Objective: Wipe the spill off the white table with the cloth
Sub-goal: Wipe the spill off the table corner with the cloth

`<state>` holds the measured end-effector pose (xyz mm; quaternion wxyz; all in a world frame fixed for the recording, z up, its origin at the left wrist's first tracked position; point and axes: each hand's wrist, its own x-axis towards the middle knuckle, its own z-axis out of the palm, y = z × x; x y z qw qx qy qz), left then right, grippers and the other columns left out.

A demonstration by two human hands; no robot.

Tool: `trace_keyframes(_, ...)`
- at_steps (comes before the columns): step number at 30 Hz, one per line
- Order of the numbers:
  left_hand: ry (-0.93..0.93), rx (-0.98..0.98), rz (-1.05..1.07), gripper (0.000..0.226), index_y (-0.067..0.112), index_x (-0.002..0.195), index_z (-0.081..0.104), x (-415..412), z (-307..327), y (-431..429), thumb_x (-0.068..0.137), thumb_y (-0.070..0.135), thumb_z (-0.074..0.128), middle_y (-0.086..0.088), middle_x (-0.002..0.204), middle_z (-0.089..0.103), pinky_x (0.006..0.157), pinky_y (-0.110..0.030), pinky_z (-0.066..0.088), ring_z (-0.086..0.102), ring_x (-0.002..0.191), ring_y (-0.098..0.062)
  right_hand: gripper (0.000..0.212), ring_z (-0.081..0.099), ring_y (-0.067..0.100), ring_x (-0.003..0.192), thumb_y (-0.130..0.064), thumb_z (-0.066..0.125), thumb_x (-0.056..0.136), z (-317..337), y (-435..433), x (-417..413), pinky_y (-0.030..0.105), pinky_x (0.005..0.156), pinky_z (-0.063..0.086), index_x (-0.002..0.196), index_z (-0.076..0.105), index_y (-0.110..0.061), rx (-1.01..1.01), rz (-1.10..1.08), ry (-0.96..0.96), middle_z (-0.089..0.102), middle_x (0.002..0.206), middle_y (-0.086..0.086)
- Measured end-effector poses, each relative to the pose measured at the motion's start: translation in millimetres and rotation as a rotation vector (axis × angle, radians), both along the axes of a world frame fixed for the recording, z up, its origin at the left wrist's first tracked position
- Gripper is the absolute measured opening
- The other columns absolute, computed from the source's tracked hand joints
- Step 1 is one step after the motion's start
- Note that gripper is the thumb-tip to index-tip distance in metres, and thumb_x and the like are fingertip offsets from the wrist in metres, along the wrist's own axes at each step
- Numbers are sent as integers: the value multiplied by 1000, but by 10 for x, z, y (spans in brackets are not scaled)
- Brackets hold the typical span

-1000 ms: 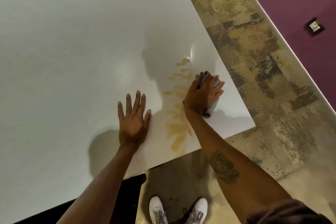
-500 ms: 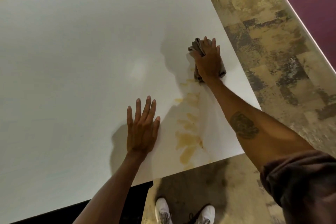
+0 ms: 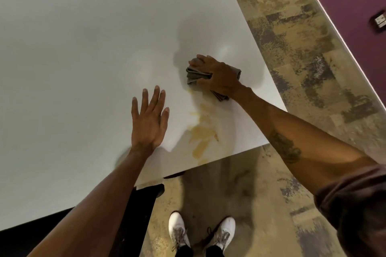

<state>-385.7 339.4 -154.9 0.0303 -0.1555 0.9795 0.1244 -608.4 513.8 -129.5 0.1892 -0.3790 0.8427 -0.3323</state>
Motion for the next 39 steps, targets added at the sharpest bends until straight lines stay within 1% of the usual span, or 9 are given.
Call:
trace_keyframes(6,20,26,11,59,20,164,16,19,-18,16,110,45,15,2,172,12,129,-54,3,4,161,-26,57,35,22,145,-27,70,87,13,361,611,33,123,19,140,53,-11,-21,40,24,49,148,9)
trace_keyframes(12,16,107,-23,61,14,164,13,92,-37,8,110,44,16,-4,173,9,130,-52,-1,2,161,-24,54,34,19,145,-28,72,87,-1,669,1237,36,124,18,137,57,-12,-47,-47,2,51,147,4)
trace_keyframes(17,11,114,-174,65,13,164,14,333,-34,-111,107,46,8,-4,173,9,131,-48,-1,1,161,-23,57,39,20,141,-41,66,85,-49,604,1721,40,120,27,135,59,-14,-73,-328,129,56,143,3)
trace_keyframes(20,38,103,-126,63,16,164,14,406,-23,-93,109,45,5,-2,173,10,131,-48,0,2,161,-22,51,41,20,135,-38,68,87,-68,423,2016,40,117,32,132,61,-15,-86,-576,201,59,138,3)
trace_keyframes(22,39,66,-62,61,18,164,14,398,-8,-64,110,45,6,0,172,10,130,-52,2,3,161,-23,50,39,23,137,-32,65,88,-103,233,2239,38,118,29,134,58,-14,-41,-771,262,57,141,5)
trace_keyframes(24,26,29,-8,60,19,164,14,379,-2,-61,110,45,9,1,172,11,130,-55,3,4,161,-26,58,29,24,146,-32,56,89,-106,-25,2396,40,123,19,143,49,-11,21,-965,187,46,151,6)
trace_keyframes(30,9,21,-19,60,22,164,14,347,-20,-83,110,45,9,3,172,10,129,-56,3,1,161,-24,61,15,30,151,-26,47,91,-11,-636,2132,48,124,6,147,41,-5,61,-1336,74,32,159,10)
trace_keyframes(36,-4,7,-23,60,24,165,8,336,-66,-114,109,46,12,5,173,1,130,-53,0,-6,161,-20,59,13,31,152,-24,50,94,-15,-951,1570,47,124,1,148,37,-4,49,-1371,73,29,160,10)
trace_keyframes(39,28,1,-45,60,22,164,13,341,-75,-141,109,45,15,3,173,4,130,-53,1,-2,161,-21,58,13,30,151,-25,49,94,-17,-1047,1260,46,123,-1,147,40,-4,42,-1349,72,30,160,10)
